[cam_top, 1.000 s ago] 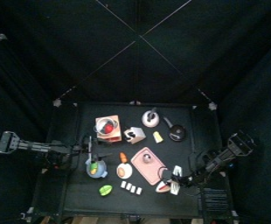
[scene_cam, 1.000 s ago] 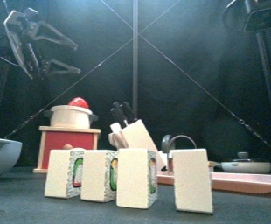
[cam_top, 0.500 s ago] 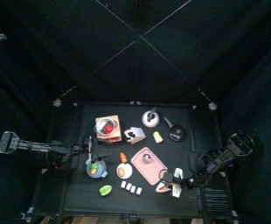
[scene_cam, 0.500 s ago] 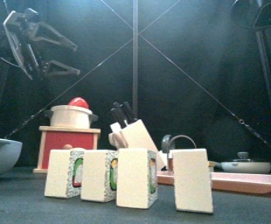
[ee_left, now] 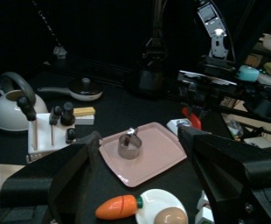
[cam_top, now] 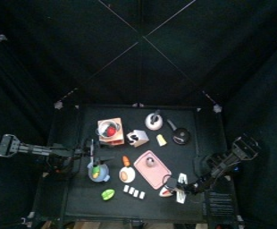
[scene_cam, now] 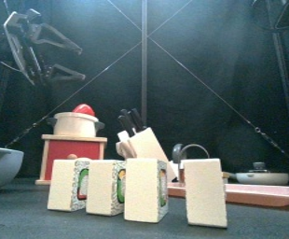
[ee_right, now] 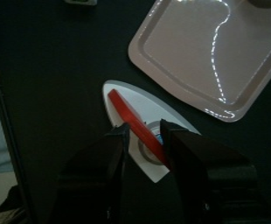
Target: Grab iron
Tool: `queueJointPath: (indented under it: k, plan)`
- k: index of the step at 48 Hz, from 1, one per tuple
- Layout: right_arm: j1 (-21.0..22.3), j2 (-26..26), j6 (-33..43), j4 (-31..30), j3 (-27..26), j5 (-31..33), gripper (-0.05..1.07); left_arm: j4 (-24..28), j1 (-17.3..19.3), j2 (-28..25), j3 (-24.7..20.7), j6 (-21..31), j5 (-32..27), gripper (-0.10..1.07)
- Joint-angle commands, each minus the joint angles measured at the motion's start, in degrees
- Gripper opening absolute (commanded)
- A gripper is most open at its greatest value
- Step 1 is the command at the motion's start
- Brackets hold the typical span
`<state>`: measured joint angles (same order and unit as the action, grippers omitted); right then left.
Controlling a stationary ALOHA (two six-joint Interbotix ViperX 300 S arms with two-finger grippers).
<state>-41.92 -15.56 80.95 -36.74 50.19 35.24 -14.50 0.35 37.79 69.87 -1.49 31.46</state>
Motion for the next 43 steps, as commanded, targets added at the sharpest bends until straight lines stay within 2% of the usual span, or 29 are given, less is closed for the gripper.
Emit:
queueJointPath:
  k: [1,30,43]
  plan:
    - [-0.3,-0.5,0.2,-0.1,-1.0,-0.6,0.74,-0.1,-0.1,0.0,-0.7,-0.1,0.2,1.02]
    - [0.1,2.8,0.2,0.0,-0.7,-0.8,0.72,-0.1,-0.1,-0.1,-0.7,-0.1,0.2,1.02]
    - [-0.2,2.9,0.2,0.2,-0.5,-0.8,0.56,-0.1,-0.1,-0.1,-0.7,-0.1,0.2,1.02]
